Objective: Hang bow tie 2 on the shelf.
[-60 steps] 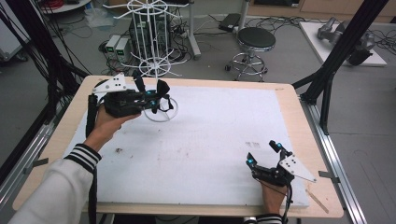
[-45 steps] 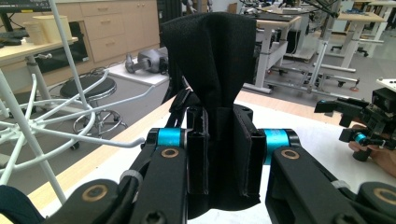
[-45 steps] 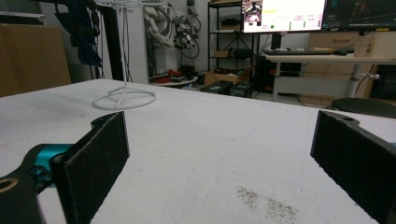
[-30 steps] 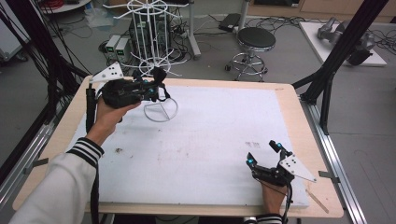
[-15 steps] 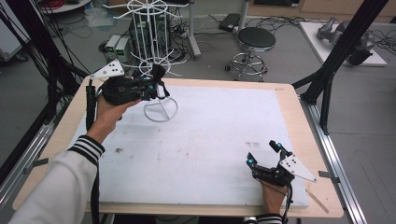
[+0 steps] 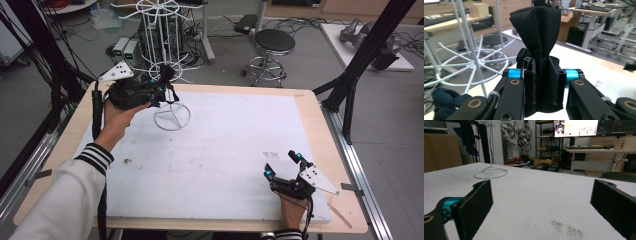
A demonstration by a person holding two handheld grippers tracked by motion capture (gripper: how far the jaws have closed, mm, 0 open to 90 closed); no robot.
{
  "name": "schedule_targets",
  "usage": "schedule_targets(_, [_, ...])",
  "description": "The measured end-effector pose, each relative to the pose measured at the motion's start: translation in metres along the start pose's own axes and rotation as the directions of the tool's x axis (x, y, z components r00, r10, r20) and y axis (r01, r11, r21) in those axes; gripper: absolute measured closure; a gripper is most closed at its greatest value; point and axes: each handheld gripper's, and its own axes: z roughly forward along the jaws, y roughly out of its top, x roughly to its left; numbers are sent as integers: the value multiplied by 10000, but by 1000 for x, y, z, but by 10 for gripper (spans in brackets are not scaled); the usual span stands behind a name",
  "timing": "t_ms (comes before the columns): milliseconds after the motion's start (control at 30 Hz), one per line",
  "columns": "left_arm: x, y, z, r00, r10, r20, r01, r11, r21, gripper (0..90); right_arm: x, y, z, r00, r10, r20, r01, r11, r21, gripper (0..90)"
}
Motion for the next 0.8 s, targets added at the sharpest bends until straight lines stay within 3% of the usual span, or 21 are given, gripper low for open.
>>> schedule_targets(167, [1,1,0,9986,287,-450,-274,9992,288,769,0,0,0,10000,-8,2,8,10000,11,36])
schedule_targets(433, [4,0,1,9957,265,-886,-226,9988,442,769,0,0,0,10000,-9,-12,9,10000,18,36])
schedule_targets(800, [-2,0,8,9973,441,-592,-401,9969,675,769,0,0,0,10000,0,-5,0,10000,18,36])
